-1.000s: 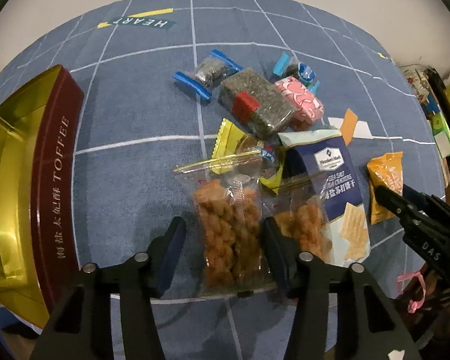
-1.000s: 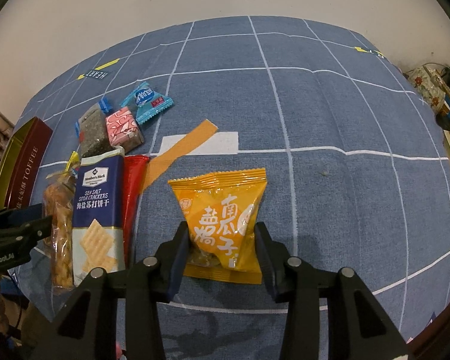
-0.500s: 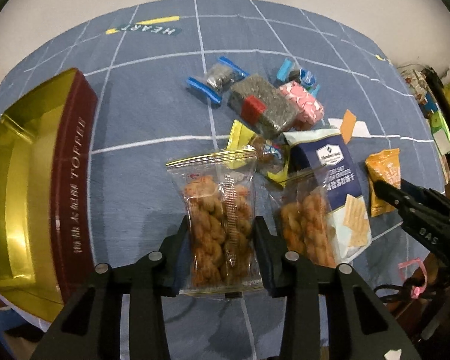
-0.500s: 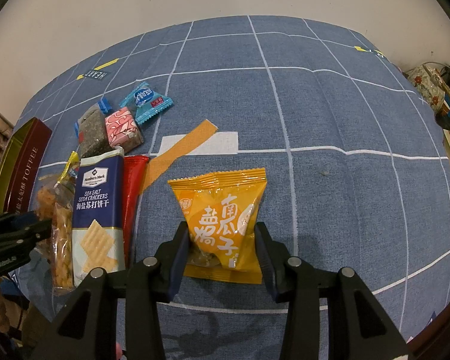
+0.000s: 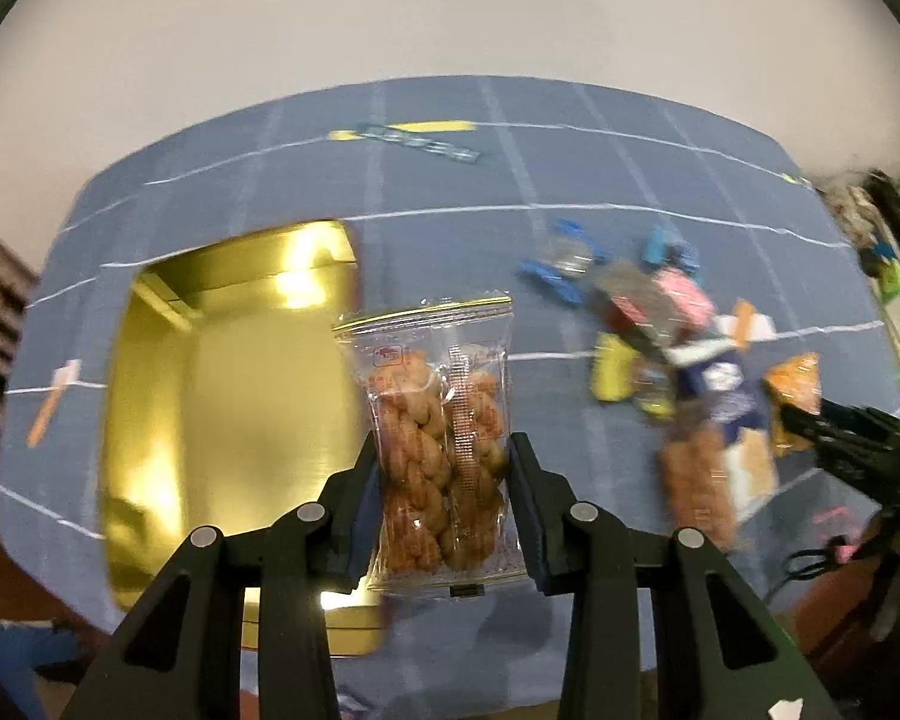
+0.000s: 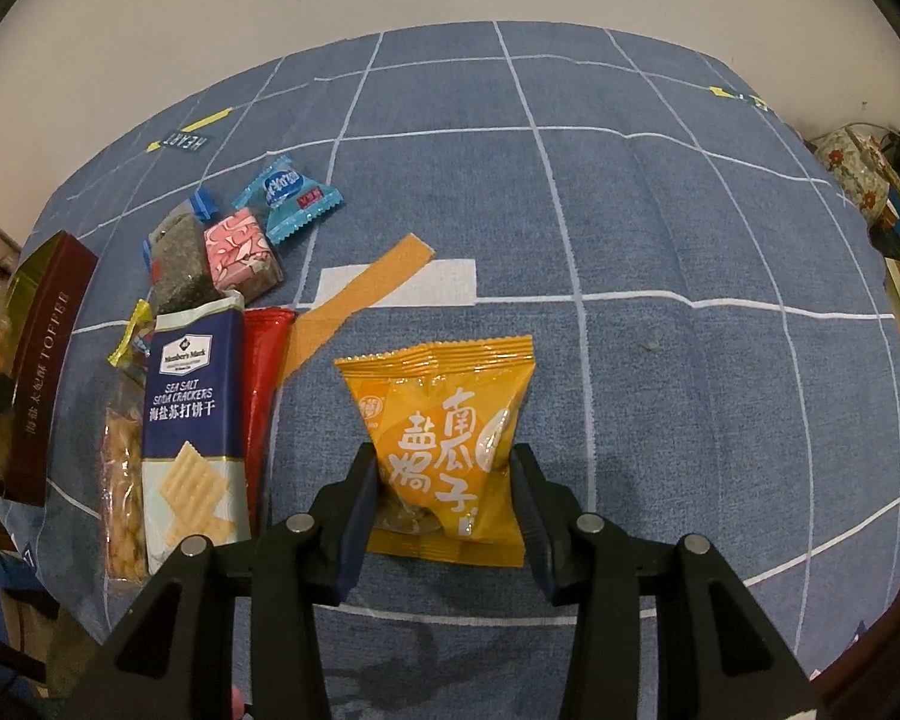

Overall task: Organize snacks
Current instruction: 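Carry the clear peanut bag into the gold tin and open the left tool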

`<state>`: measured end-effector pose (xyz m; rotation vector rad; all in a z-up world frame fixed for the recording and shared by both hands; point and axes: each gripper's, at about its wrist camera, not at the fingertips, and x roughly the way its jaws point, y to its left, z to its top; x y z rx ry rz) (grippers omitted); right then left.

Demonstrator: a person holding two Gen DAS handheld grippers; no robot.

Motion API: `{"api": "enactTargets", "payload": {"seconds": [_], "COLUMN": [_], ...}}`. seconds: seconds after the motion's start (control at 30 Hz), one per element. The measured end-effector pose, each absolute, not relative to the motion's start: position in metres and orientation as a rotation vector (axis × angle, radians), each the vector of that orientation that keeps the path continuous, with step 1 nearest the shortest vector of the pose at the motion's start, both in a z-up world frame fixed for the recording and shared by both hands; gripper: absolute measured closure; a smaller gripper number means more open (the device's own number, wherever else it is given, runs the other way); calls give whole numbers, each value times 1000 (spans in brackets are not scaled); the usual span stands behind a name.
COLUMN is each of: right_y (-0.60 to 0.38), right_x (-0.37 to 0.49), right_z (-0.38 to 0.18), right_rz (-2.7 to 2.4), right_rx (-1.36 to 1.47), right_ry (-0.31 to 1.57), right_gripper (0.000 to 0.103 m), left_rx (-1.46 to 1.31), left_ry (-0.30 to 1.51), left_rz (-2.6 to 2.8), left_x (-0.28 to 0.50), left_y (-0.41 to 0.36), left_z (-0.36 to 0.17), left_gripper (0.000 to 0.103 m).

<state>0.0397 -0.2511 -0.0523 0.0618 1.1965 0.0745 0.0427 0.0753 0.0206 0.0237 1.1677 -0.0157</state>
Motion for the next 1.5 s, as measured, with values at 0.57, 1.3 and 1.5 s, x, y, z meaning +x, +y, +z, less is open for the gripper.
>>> {"api": "enactTargets", "payload": {"seconds": [0.57, 1.3, 1.5], "right_y": [-249, -250, -246], "right_x": [48, 53, 50], "right_z": [-54, -54, -51], "right_rz": [43, -11, -31], "right_rx": [64, 112, 134], "right_ry": [1265, 1271, 1261], "right_gripper": [58, 61, 63], "left_rx": [118, 125, 106], "left_ry": [1297, 1343, 1337], "left_rz": [181, 197, 204], "left_x": [34, 33, 32], "left_y": [187, 206, 209], "left_z": [-31, -51, -50], "left_gripper": [67, 65, 63]}}
